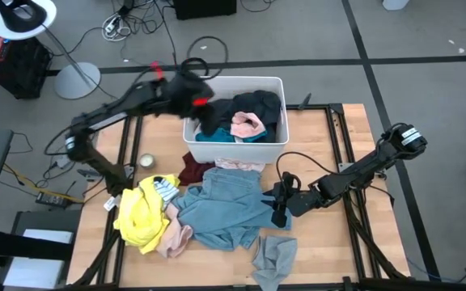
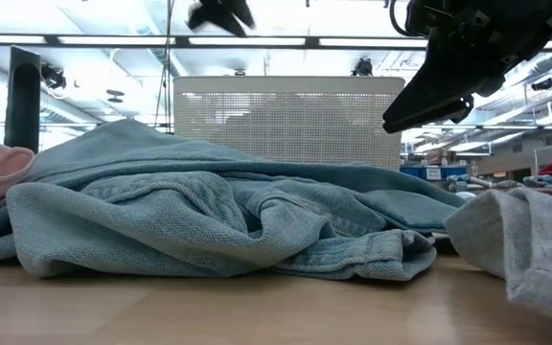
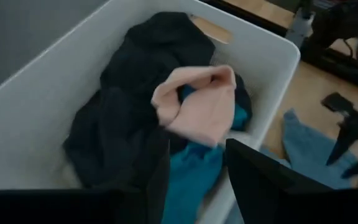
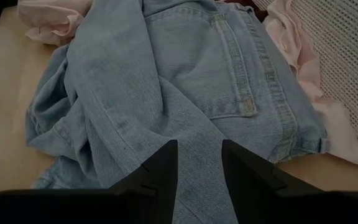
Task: Sort clothes
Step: Put the pink sock into the white laundry bin, then put the yellow cloth into the white laundry bin
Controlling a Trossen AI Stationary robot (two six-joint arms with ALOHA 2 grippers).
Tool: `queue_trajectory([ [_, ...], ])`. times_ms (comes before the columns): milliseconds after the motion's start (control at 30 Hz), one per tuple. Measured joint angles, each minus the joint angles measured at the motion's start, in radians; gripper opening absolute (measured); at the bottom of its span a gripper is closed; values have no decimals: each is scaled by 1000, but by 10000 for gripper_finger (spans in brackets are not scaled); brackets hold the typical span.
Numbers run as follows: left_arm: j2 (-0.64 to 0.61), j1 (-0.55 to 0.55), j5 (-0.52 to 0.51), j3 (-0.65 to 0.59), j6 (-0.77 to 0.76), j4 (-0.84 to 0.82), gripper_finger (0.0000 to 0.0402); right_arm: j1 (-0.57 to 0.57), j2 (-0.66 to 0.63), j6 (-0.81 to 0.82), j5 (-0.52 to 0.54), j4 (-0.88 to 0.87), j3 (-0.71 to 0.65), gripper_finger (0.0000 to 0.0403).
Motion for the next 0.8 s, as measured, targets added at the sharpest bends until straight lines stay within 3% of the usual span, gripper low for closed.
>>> queue_trajectory([
  [300, -182, -311, -263, -67, -236, -227, 163, 0, 0, 1, 0, 2, 0, 126],
  [533, -324, -587, -401, -332, -574, -255, 163, 0, 0, 9, 0, 9, 0, 126],
  [800, -403, -828, -413, -637, -978, -254, 163, 2, 0, 10, -1, 15, 0, 126],
])
